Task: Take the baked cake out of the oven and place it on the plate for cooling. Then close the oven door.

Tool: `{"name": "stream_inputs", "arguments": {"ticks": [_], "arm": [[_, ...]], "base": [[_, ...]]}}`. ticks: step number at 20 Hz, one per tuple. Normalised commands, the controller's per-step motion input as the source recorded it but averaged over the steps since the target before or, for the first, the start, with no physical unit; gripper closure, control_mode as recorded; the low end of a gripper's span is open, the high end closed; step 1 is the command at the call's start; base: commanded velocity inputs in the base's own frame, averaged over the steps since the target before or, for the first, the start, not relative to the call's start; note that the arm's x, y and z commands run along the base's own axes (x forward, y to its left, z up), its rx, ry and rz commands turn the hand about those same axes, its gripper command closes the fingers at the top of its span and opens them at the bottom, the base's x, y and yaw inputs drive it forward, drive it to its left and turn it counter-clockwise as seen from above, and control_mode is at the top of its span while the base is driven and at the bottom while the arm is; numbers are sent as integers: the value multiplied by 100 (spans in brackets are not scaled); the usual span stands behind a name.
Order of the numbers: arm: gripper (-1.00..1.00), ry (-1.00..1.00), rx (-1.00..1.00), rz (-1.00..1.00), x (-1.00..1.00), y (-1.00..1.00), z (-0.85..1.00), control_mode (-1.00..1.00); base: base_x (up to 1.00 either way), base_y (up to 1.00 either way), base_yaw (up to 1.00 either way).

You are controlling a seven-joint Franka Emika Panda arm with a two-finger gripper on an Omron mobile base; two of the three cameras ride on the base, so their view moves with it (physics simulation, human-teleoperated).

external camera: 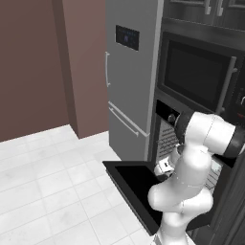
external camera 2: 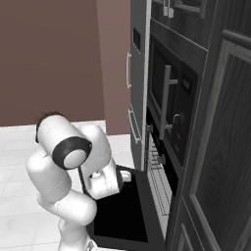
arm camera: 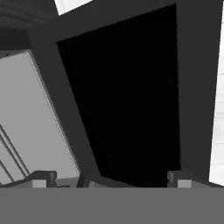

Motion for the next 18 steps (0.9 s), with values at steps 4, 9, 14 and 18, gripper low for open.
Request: {"name": "stream_inputs", "arguments": {"ticks": [4, 9, 14, 18], "arm": [[-100, 0, -21, 9, -65, 100, 89, -100], [-100, 1, -23, 5, -56, 100, 76, -100], [-100, 3, -21, 2, -56, 100, 56, -100], [-100, 3, -14, 0, -37, 100, 83, -100]], "base": [[0, 0, 0], [0, 0, 0], [0, 0, 0], [0, 0, 0]]}}
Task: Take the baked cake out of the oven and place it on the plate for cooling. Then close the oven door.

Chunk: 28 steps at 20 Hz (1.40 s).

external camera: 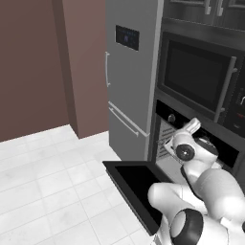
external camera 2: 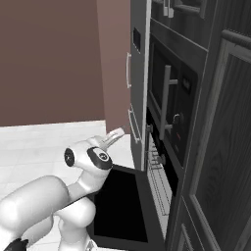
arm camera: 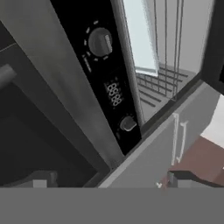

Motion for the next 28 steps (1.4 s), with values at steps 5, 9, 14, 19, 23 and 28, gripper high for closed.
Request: {"name": "stream_inputs", "arguments": {"ticks": [5, 9, 14, 19, 23, 28], "arm": [[-100, 7, -7, 4, -16, 100, 100, -100], [-100, 10, 0, 8, -1, 98, 100, -100], [-100, 16, 0, 8, 0, 96, 100, -100], [-100, 18, 0, 7, 0, 92, 100, -100], [-100, 18, 0, 6, -3, 90, 100, -100], [-100, 23, 0, 2, -18, 79, 100, -100]], "base": [[0, 0, 0], [0, 0, 0], [0, 0, 0], [0, 0, 0], [0, 0, 0], [0, 0, 0]]}}
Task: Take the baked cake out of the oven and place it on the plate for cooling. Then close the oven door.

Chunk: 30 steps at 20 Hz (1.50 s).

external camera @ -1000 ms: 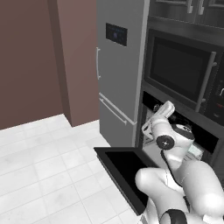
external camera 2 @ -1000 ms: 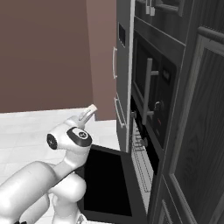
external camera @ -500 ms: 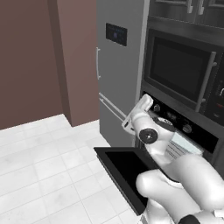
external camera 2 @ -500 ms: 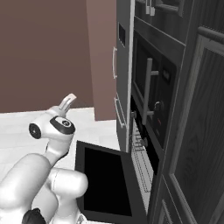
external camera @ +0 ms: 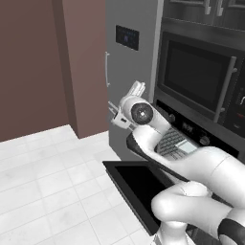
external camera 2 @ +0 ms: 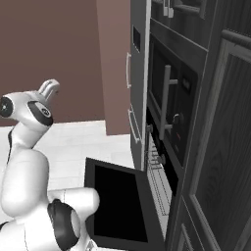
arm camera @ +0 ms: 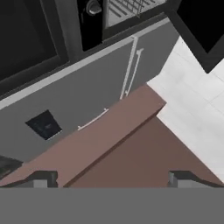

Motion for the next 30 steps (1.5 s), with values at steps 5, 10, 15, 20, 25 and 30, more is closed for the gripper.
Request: {"name": "stream_inputs", "arguments": {"ticks": [5, 10, 15, 20, 25, 30], "arm": [[-100, 30, 0, -6, -28, 64, 89, -100], [-100, 29, 0, -13, -35, 51, 36, -100], [-100, 25, -5, -11, -33, 22, -16, -100], [-100, 4, -13, -17, -24, 24, -73, -100], [-100, -7, -18, -17, -31, 25, -100, -100], [-100, -8, -13, -18, -6, 12, -95, -100]], "base": [[0, 0, 0], [0, 0, 0], [0, 0, 0], [0, 0, 0], [0, 0, 0], [0, 0, 0]]}}
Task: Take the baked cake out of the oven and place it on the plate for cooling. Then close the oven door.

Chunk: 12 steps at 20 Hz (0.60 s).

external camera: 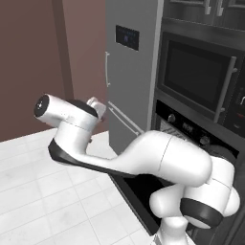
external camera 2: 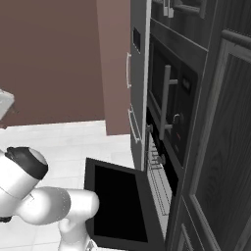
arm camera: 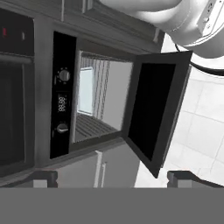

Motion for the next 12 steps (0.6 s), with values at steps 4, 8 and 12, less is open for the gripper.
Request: {"name": "stream_inputs", "arguments": {"ticks": [4, 8, 12], "arm": [[-100, -1, -9, -19, -1, 4, -100, -100], [-100, -2, -2, -20, 0, 0, -100, -100], [-100, -5, 0, -21, -17, 0, -83, -100]], "base": [[0, 0, 0], [0, 0, 0], [0, 0, 0]]}}
